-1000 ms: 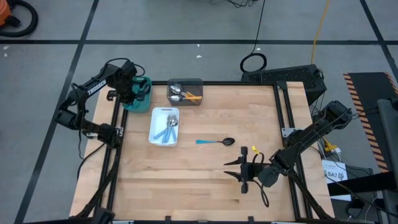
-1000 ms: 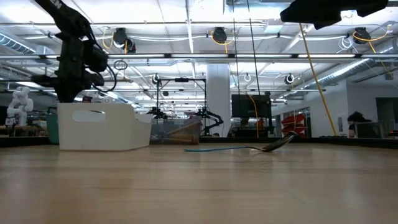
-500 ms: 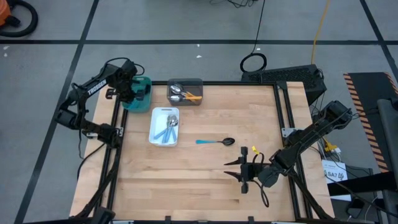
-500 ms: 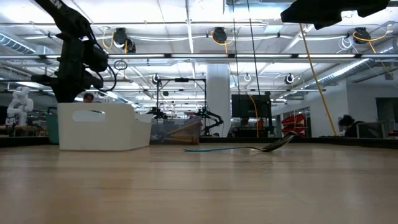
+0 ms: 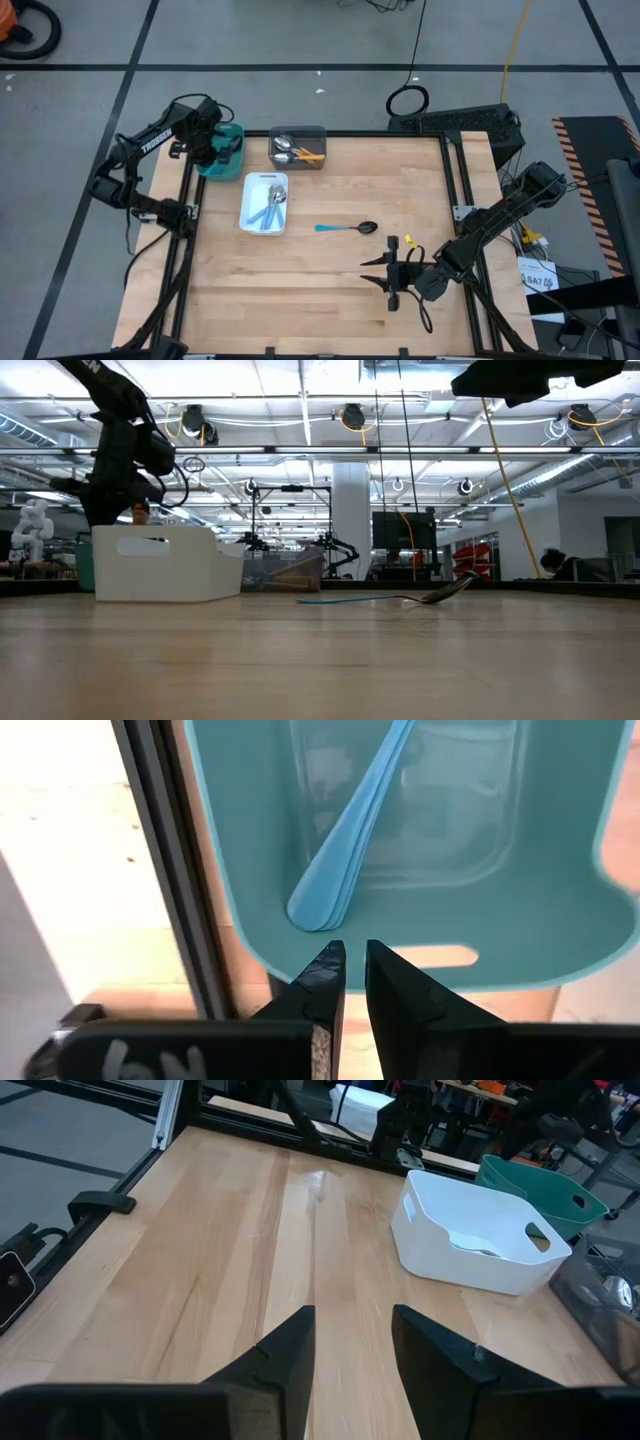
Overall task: Sort silverware by color (type)
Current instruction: Put the blue spoon into the green bin
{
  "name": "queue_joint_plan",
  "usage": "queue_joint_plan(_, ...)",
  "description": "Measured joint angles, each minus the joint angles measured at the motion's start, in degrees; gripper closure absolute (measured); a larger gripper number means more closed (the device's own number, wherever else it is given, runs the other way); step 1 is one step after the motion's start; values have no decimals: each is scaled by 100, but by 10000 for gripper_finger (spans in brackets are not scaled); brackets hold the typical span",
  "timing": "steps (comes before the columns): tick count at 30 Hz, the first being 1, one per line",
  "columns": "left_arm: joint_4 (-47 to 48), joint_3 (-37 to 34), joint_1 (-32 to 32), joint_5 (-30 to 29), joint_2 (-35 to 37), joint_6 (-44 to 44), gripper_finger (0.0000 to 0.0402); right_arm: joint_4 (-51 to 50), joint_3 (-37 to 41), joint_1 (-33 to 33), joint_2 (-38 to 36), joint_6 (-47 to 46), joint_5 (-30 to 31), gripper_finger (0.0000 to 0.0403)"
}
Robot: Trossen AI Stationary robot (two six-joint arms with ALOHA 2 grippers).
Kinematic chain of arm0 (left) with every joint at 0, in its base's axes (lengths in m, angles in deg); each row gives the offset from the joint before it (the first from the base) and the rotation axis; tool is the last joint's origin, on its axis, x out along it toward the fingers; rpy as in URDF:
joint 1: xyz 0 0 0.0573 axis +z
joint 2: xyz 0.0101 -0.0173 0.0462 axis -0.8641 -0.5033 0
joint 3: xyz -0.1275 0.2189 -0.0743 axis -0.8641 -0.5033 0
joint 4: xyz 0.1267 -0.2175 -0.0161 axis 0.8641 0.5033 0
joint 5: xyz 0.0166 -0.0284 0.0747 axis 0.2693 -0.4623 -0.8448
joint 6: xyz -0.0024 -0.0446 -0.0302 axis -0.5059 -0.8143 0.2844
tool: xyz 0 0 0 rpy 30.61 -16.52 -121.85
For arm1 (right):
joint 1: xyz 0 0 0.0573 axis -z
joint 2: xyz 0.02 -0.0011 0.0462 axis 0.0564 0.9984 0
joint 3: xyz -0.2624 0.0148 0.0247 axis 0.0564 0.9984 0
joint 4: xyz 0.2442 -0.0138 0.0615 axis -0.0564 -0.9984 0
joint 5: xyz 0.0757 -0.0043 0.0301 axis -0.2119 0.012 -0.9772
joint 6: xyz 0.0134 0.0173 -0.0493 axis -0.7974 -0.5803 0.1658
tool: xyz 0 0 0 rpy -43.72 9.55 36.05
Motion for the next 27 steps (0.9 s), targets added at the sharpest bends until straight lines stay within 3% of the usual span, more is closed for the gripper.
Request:
queue_joint_plan(6, 129, 2, -440, -455, 190, 112, 355, 0, 0, 2, 0, 0, 0, 275)
queue_joint_plan(14, -278, 4, -1289, -540, 1051, 235, 355, 0, 0, 2, 0, 2, 17, 275)
queue_joint_plan(20, -877, 4, -2276, -540, 1477, 266, 355, 0, 0, 3, 0, 2, 20, 275)
queue_joint_plan(27, -1594, 4, -3757, -587, 1448, 182, 355, -4, 0, 13, 0, -106, 24, 275)
